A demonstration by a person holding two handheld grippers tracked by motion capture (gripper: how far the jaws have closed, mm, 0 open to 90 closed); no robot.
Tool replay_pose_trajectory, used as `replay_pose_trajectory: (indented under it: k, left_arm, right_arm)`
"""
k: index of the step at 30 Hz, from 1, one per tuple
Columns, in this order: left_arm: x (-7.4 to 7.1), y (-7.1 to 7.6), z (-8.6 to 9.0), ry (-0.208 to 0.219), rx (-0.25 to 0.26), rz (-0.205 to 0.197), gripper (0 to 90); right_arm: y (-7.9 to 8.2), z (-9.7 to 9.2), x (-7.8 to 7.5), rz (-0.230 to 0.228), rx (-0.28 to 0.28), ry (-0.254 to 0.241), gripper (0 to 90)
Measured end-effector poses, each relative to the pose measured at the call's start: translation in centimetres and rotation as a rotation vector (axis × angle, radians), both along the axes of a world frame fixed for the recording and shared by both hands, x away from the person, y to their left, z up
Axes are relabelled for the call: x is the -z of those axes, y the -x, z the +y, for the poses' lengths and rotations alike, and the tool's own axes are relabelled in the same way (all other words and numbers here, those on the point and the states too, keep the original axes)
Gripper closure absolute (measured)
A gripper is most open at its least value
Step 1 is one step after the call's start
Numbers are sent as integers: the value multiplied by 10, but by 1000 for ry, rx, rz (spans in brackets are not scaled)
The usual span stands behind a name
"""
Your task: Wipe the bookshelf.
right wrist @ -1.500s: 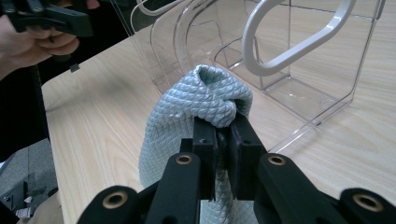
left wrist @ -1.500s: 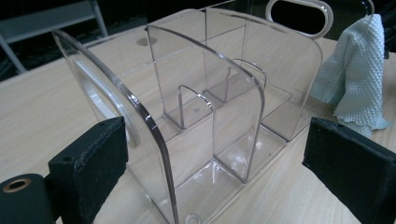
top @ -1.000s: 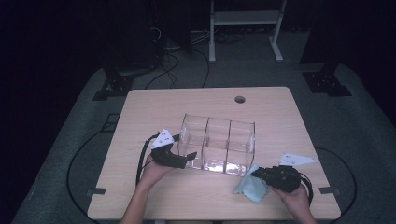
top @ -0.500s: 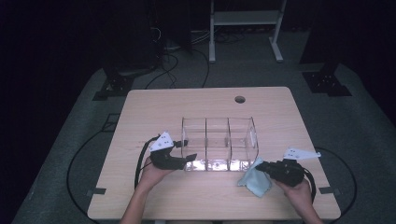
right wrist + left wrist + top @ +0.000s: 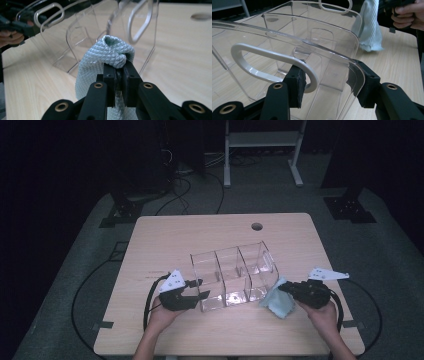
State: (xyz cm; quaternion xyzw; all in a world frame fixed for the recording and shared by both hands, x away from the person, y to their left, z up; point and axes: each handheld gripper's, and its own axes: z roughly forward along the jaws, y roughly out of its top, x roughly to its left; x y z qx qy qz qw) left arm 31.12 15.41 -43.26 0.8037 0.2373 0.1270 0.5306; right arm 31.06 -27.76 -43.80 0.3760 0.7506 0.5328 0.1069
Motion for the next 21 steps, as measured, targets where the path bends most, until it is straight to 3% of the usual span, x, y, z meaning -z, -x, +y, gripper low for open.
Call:
replay_pose_trajectory:
  k: [5, 10, 12, 16, 21]
  left_arm:
    - [-1, 8, 0, -7, -4, 6, 478]
    - [-1, 15, 1, -12, 2, 12, 468]
    - [-1, 15, 2, -11, 2, 15, 468]
    - [0, 14, 2, -3, 1, 15, 469]
    - [0, 15, 0, -9, -10, 11, 467]
  right_arm:
    - [-5, 3, -8, -34, 14, 6, 825]
    - [-12, 12, 16, 17, 26, 55, 825]
    - [-14, 13, 20, 39, 28, 46, 825]
    - [-13, 15, 4, -3, 33, 55, 825]
    - [-18, 15, -18, -52, 46, 25, 825]
